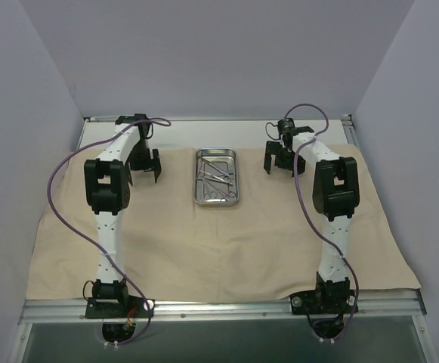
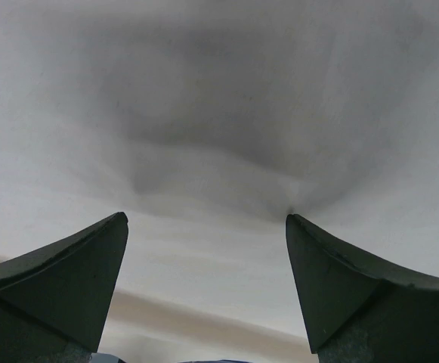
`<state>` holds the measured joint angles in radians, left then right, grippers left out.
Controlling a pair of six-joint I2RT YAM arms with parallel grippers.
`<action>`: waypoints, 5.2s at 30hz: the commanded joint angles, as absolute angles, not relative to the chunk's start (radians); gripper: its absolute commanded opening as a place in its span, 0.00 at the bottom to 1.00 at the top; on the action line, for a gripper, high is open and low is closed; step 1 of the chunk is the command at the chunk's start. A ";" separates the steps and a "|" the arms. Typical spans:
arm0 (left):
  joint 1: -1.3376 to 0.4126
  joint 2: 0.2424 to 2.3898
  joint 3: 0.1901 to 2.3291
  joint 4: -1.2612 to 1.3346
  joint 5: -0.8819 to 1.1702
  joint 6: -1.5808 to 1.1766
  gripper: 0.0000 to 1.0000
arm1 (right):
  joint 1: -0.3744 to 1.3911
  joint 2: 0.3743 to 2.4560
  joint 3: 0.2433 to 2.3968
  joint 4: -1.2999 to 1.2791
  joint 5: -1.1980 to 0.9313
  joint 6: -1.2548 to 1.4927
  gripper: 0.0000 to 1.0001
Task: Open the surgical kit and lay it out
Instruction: Smooth out the surgical kit at the center of the board.
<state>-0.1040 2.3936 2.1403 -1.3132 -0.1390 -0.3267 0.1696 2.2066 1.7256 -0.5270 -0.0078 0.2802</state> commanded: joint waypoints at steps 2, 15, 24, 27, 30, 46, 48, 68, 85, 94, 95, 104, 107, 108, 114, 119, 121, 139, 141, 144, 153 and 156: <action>-0.089 2.497 2.236 -1.316 -0.066 -0.337 0.95 | 0.161 2.271 1.764 -0.538 0.115 0.311 1.00; -0.023 2.747 2.558 -1.283 0.123 -0.347 0.93 | 0.153 2.471 1.940 -0.551 0.130 0.377 1.00; 0.067 2.832 2.622 -1.126 0.438 -0.428 0.92 | 0.083 2.507 1.936 -0.568 0.090 0.443 1.00; 0.060 2.868 2.611 -1.088 0.517 -0.457 0.86 | 0.057 2.485 1.875 -0.560 0.077 0.465 1.00; 0.057 2.881 2.637 -1.071 0.518 -0.465 0.88 | 0.045 2.456 1.810 -0.543 0.072 0.477 1.00; 0.163 2.778 2.547 -1.094 0.388 -0.468 0.92 | 0.112 2.669 2.232 -0.623 -0.041 0.387 1.00; 0.176 2.764 2.516 -1.103 0.374 -0.468 0.92 | 0.113 2.669 2.233 -0.623 -0.052 0.387 1.00; 0.213 2.668 2.242 -1.046 0.348 -0.479 0.91 | 0.127 2.672 2.249 -0.692 -0.046 0.321 1.00; 0.227 2.646 2.262 -1.063 0.325 -0.442 0.94 | 0.113 2.660 2.236 -0.675 -0.048 0.293 1.00; 0.190 2.386 2.197 -0.997 0.149 -0.411 0.97 | 0.138 2.422 2.200 -0.676 0.000 0.310 1.00; 0.184 2.315 2.160 -0.985 0.108 -0.410 0.95 | 0.143 2.355 2.183 -0.683 0.029 0.324 1.00; 0.054 1.944 1.791 -1.009 0.000 -0.334 0.94 | 0.320 1.850 1.655 -0.716 0.086 0.321 1.00; 0.011 1.792 1.619 -1.028 0.040 -0.342 0.95 | 0.365 1.668 1.416 -0.683 -0.039 0.360 1.00; -0.044 1.761 1.576 -1.043 0.051 -0.357 0.99 | 0.376 1.637 1.360 -0.674 -0.092 0.370 1.00; -0.182 1.551 1.255 -1.100 0.069 -0.423 0.83 | 0.624 1.442 1.044 -0.611 -0.131 0.523 0.91; -0.229 1.450 1.128 -1.153 0.055 -0.446 0.80 | 0.788 1.375 0.914 -0.583 -0.083 0.688 0.91; -0.244 1.428 1.094 -1.152 0.067 -0.457 0.80 | 0.804 1.388 0.873 -0.560 -0.071 0.704 0.91; -0.143 1.496 1.130 -1.135 0.037 -0.523 0.93 | 0.896 1.597 0.835 -0.520 0.074 0.785 0.92; -0.130 1.479 1.141 -1.150 0.019 -0.512 0.94 | 0.903 1.603 0.830 -0.522 0.066 0.787 0.92; -0.115 1.479 1.183 -1.164 0.009 -0.485 0.94 | 0.926 1.600 0.859 -0.575 0.083 0.796 0.92; -0.112 1.517 1.335 -1.178 -0.081 -0.440 0.98 | 0.983 1.629 1.230 -0.614 0.264 0.648 0.87; -0.100 1.546 1.338 -1.167 -0.068 -0.460 0.99 | 0.999 1.736 1.314 -0.553 0.189 0.552 0.74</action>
<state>-0.1162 1.5219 1.3064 -1.1591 -0.0505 -0.4599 0.9833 1.6417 1.2484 -0.5724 0.1951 0.6621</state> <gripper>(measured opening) 0.988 0.788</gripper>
